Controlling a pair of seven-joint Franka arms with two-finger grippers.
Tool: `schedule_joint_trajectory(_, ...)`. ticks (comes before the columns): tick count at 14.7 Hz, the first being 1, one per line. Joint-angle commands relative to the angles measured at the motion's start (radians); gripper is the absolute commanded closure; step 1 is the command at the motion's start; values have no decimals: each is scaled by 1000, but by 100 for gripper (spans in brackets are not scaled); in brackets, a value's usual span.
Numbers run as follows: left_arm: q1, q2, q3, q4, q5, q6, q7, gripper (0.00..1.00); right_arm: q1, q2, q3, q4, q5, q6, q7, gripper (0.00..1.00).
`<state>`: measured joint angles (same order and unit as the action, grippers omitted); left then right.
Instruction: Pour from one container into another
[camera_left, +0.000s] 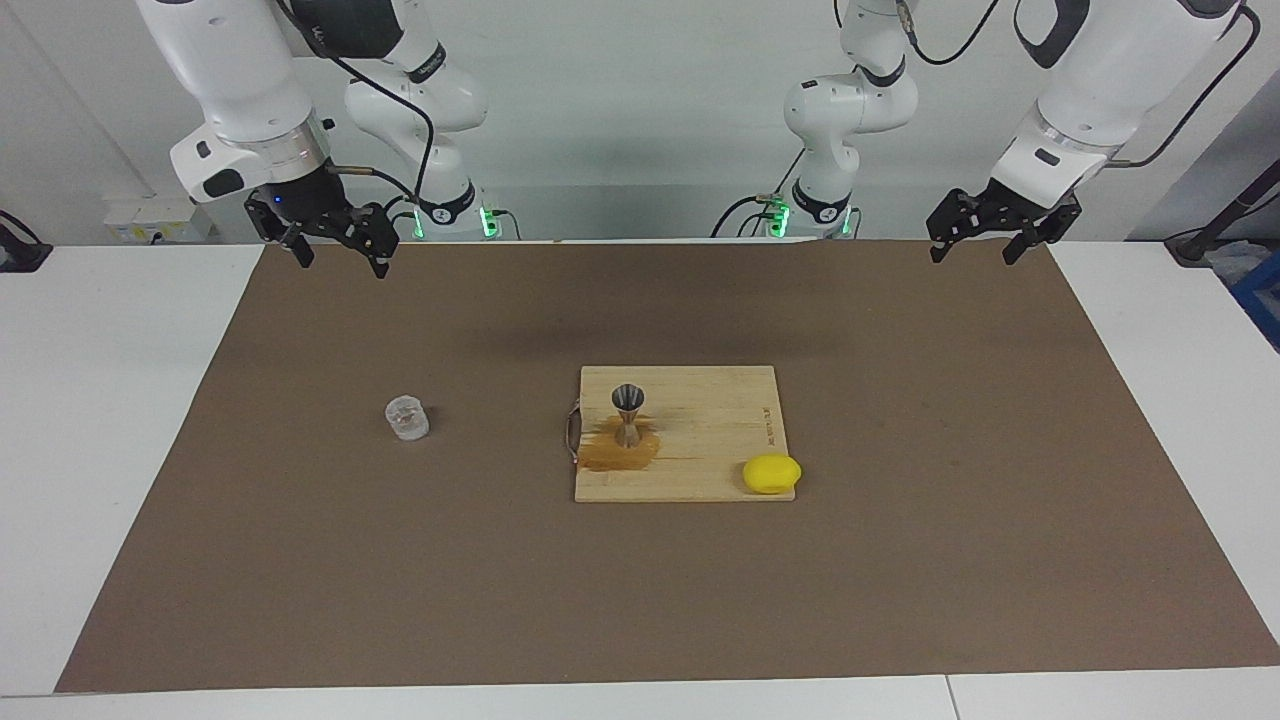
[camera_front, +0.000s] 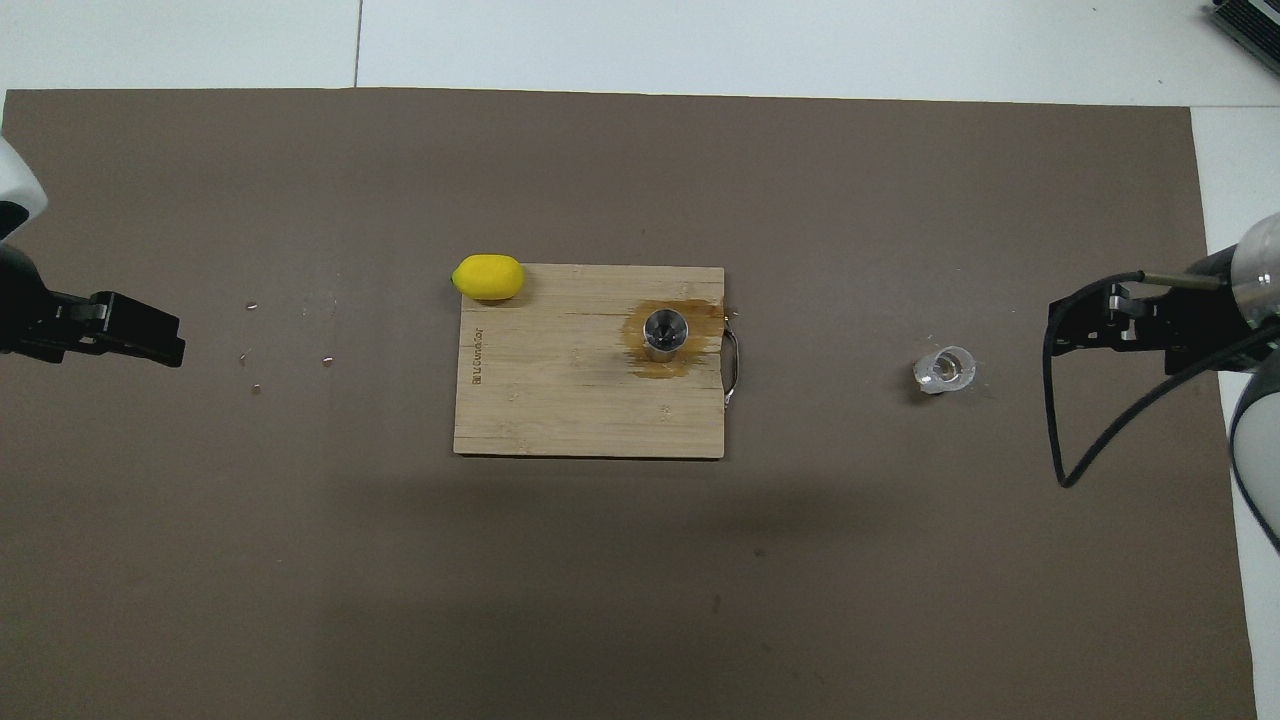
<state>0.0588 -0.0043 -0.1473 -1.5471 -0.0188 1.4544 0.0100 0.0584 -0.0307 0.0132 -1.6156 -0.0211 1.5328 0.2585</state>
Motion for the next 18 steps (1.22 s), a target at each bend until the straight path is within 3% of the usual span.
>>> schedule_joint_trajectory(1,6,-23,-2,-21,-4,-8,-7,0,-15,-18,5,-21,20,-11,-51,0)
schedule_joint_trajectory(18,6,-23,-2,-21,-4,-8,-7,0,-15,-31,5,-46,23,-16,-94,0)
